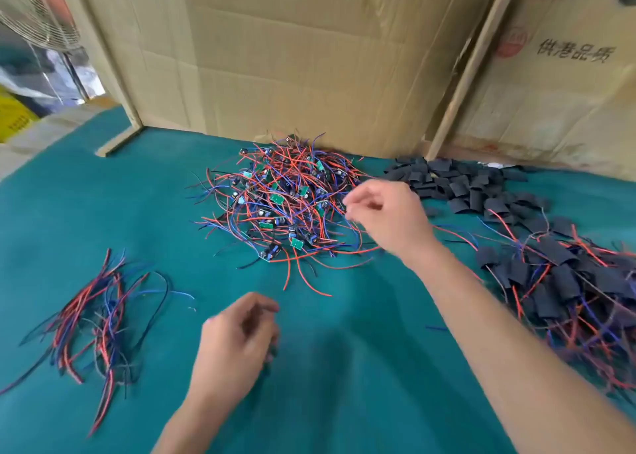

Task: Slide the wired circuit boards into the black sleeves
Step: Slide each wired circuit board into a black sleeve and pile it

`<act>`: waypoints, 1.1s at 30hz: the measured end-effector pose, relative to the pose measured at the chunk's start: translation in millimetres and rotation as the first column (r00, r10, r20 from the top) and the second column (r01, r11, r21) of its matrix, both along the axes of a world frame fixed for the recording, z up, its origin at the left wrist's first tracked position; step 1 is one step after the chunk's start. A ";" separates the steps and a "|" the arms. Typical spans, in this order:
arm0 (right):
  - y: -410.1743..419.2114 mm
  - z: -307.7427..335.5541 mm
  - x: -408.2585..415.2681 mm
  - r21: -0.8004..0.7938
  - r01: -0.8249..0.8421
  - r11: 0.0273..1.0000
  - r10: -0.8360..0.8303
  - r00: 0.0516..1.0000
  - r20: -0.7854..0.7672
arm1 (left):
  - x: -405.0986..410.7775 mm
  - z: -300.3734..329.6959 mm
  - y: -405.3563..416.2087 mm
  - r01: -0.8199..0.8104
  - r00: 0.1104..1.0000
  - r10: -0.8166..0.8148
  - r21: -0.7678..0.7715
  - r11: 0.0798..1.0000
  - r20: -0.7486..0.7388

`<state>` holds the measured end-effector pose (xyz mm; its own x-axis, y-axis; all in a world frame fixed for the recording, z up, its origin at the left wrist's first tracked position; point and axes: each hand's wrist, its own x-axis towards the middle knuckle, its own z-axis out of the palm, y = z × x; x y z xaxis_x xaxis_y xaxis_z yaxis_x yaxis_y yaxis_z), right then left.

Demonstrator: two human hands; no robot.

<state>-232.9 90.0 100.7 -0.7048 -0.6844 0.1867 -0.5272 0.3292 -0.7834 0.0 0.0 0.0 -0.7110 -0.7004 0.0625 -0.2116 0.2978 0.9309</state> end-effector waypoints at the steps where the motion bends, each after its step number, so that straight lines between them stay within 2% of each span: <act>1: -29.3 -4.8 -21.1 0.067 0.072 0.995 -0.065 0.993 -0.101 | -4.0 -5.0 0.2 -0.064 0.998 0.065 -0.044 0.997 0.025; 2: -48.9 -3.9 -30.1 0.184 0.124 0.975 -0.091 0.979 -0.180 | -3.3 -5.5 -0.3 -0.098 0.993 0.104 -0.125 0.987 0.048; 4: -85.2 -17.0 -50.6 0.384 0.082 0.920 0.004 0.976 -0.218 | -3.5 -8.2 4.0 -0.082 0.992 0.101 -0.232 0.969 0.071; 6: -95.6 -37.2 -53.5 0.496 0.028 0.868 0.091 0.973 -0.214 | -1.5 -13.9 3.0 -0.065 0.995 0.077 -0.197 0.978 0.057; 7: -95.2 -45.9 -55.2 0.483 0.034 0.875 0.098 0.964 -0.246 | -2.8 -15.9 0.7 -0.071 0.996 0.079 -0.171 0.983 0.039; 10: -87.6 -45.8 -61.8 0.324 0.087 0.942 0.009 0.959 -0.284 | -7.5 -13.9 -1.3 -0.084 0.993 0.098 -0.211 0.974 0.058; 13: -63.9 -26.2 -67.9 0.050 0.166 0.985 -0.155 0.971 -0.181 | -7.2 -13.7 1.7 -0.104 0.993 0.114 -0.222 0.969 0.034; 16: -29.2 3.6 -69.6 -0.270 0.242 0.932 -0.207 0.966 0.153 | -3.5 -14.6 1.8 -0.105 0.990 0.123 -0.230 0.967 0.065; 18: 2.7 18.3 -67.3 -0.407 0.306 0.861 -0.144 0.913 0.382 | -4.9 -14.9 4.0 -0.155 0.985 0.165 -0.170 0.973 0.049; 21: 45.3 15.0 -45.7 -0.408 0.351 0.843 -0.035 0.792 0.609 | -23.0 -10.3 24.0 -0.234 0.967 0.229 -0.036 0.971 -0.115; 22: 56.3 5.3 -34.9 -0.388 0.333 0.859 -0.002 0.761 0.648 | -38.1 -4.0 36.2 -0.198 0.964 0.197 0.011 0.980 -0.178; 24: 70.8 -15.9 -11.7 -0.349 0.260 0.900 0.056 0.727 0.684 | -79.5 11.5 62.7 -0.024 0.953 0.062 0.130 0.991 -0.298; 26: 76.4 -34.4 -0.9 -0.321 0.241 0.916 0.004 0.794 0.608 | -128.7 25.0 82.7 0.153 0.939 -0.040 0.308 0.939 -0.343; 28: 80.5 -47.1 -6.0 -0.262 0.260 0.929 -0.150 0.914 0.377 | -168.3 33.1 97.3 0.256 0.935 -0.098 0.457 0.852 -0.340; 29: 83.3 -49.3 -12.8 -0.217 0.277 0.936 -0.220 0.943 0.251 | -182.5 33.5 101.6 0.294 0.926 -0.106 0.517 0.804 -0.362; 33: 97.7 -49.9 -51.1 -0.153 0.284 0.946 -0.292 0.956 -0.027 | -222.7 27.6 99.7 0.373 0.887 -0.065 0.627 0.684 -0.457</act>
